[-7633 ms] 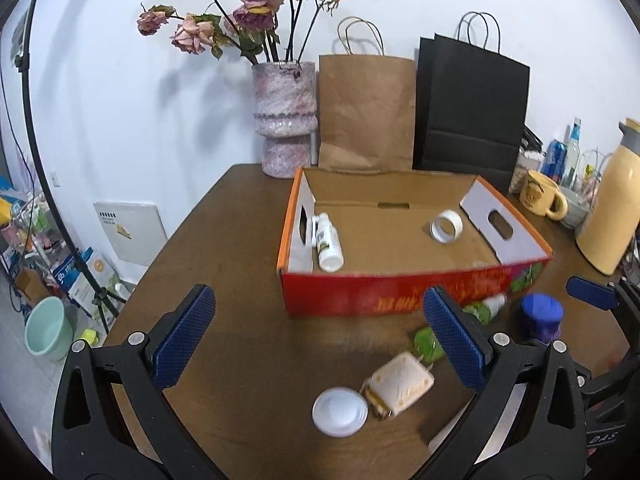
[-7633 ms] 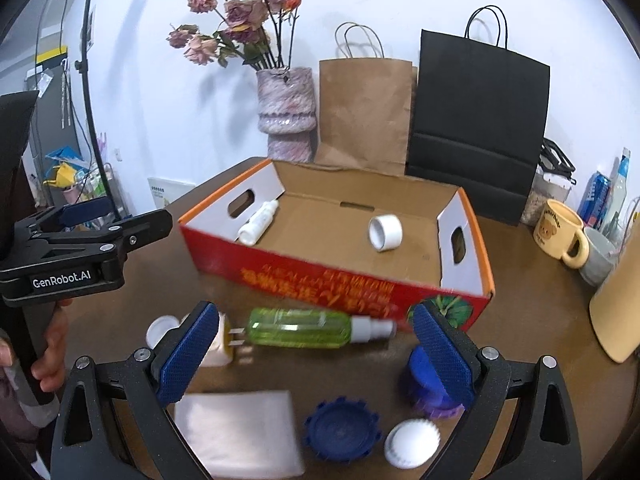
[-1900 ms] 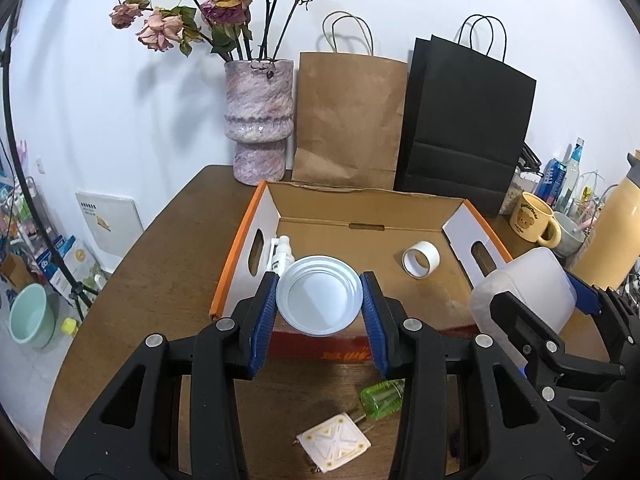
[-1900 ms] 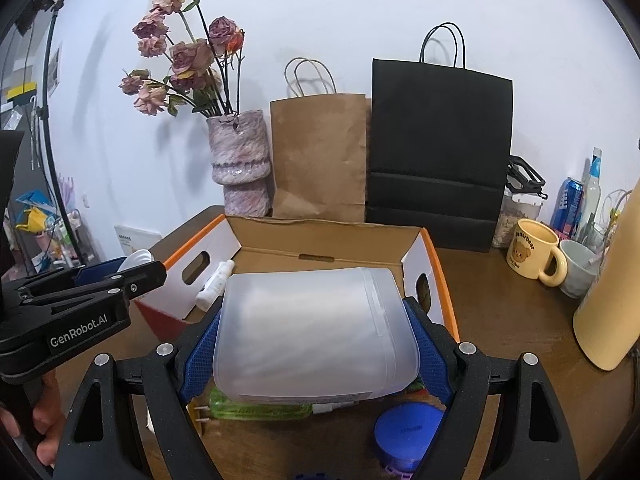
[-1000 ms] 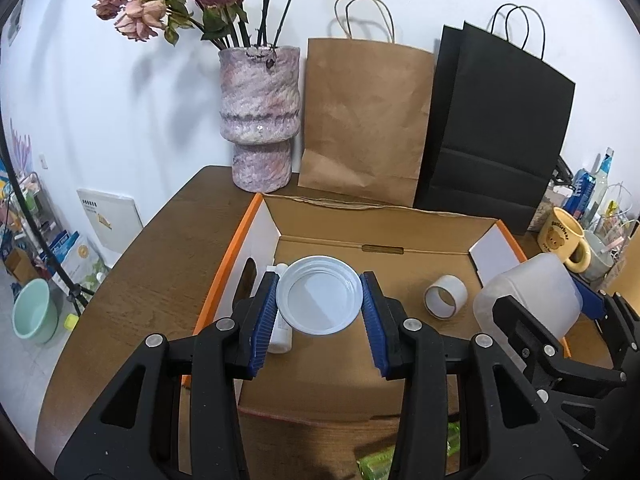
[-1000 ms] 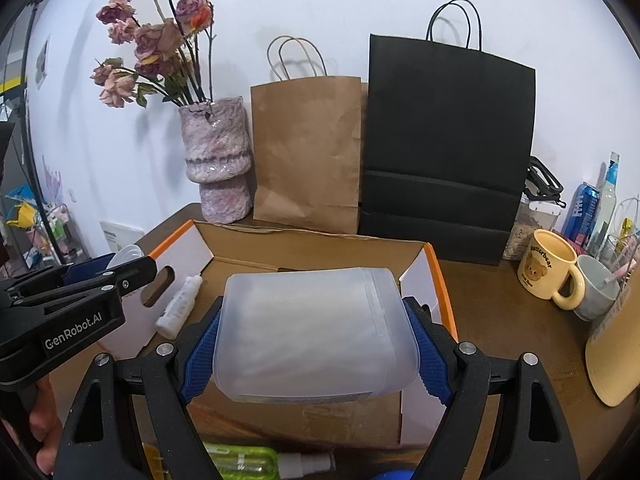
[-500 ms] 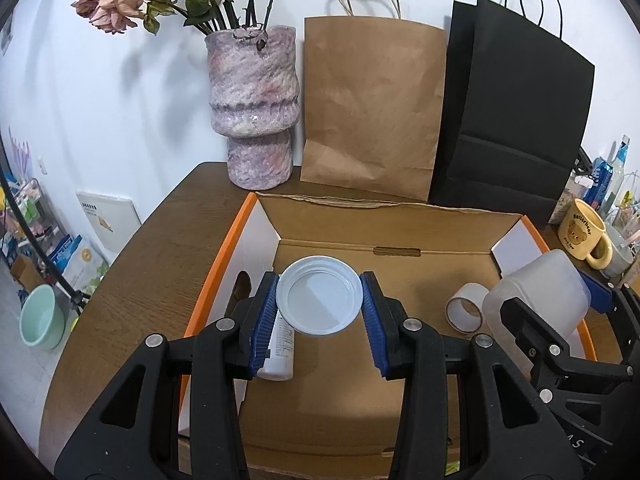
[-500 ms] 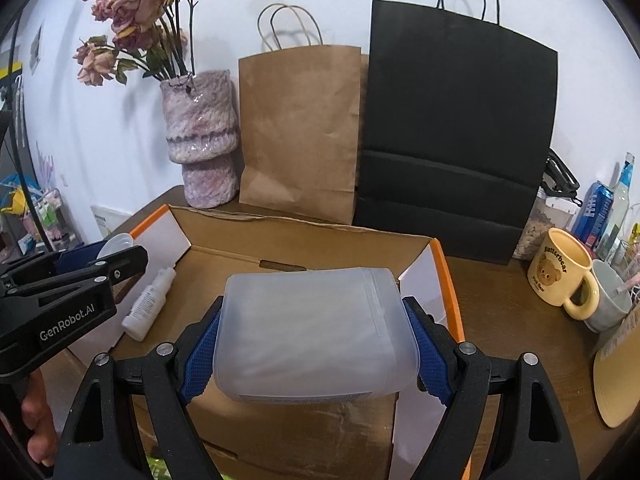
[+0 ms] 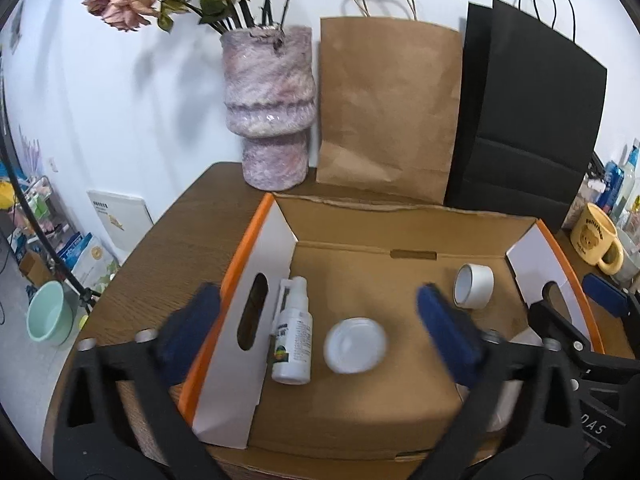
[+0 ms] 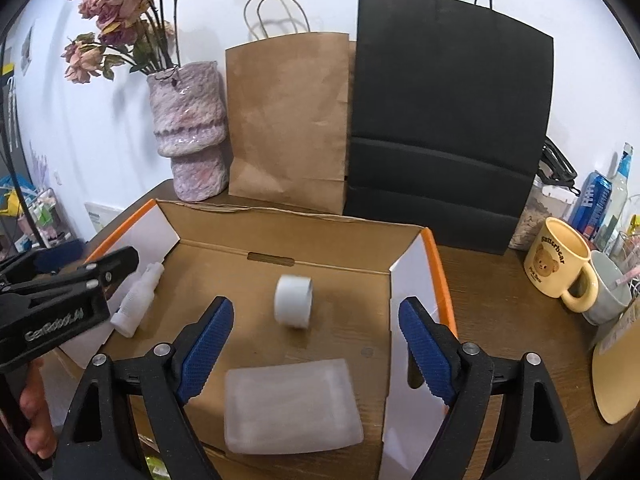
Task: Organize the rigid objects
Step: 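Open both grippers to drop the white lid and plastic box into the box, then move both grippers back toward the items left on the table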
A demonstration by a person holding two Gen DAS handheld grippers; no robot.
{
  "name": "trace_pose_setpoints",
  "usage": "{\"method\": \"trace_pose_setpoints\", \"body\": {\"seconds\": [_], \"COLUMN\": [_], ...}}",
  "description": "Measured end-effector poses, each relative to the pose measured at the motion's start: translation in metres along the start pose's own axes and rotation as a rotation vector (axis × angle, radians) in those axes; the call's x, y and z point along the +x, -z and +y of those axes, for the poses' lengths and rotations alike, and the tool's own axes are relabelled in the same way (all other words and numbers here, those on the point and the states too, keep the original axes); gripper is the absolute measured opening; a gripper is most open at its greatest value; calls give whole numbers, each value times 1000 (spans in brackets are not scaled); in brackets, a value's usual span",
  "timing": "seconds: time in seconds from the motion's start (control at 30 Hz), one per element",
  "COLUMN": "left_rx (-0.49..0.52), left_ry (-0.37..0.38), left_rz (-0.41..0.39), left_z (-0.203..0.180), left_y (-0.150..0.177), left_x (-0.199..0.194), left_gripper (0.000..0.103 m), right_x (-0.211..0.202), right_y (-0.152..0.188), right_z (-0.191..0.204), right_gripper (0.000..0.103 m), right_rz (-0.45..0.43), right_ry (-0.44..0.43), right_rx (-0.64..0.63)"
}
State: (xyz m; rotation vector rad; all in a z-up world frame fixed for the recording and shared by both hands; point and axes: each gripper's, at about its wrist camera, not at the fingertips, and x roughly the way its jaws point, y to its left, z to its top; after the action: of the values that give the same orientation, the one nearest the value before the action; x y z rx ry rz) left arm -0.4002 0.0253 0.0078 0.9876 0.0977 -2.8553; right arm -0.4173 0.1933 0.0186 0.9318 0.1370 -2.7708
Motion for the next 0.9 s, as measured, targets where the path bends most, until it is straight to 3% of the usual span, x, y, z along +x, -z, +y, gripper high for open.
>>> {"method": "trace_pose_setpoints", "body": {"seconds": [0.9], "left_rx": [-18], "left_ry": [2], "left_rz": [0], "left_z": [6], "left_y": [2], "left_x": [-10], "left_gripper": [103], "right_x": [-21], "right_y": [2], "right_z": [0], "right_gripper": [89], "right_rz": [-36], "right_ry": [-18], "right_rx": [-13]}}
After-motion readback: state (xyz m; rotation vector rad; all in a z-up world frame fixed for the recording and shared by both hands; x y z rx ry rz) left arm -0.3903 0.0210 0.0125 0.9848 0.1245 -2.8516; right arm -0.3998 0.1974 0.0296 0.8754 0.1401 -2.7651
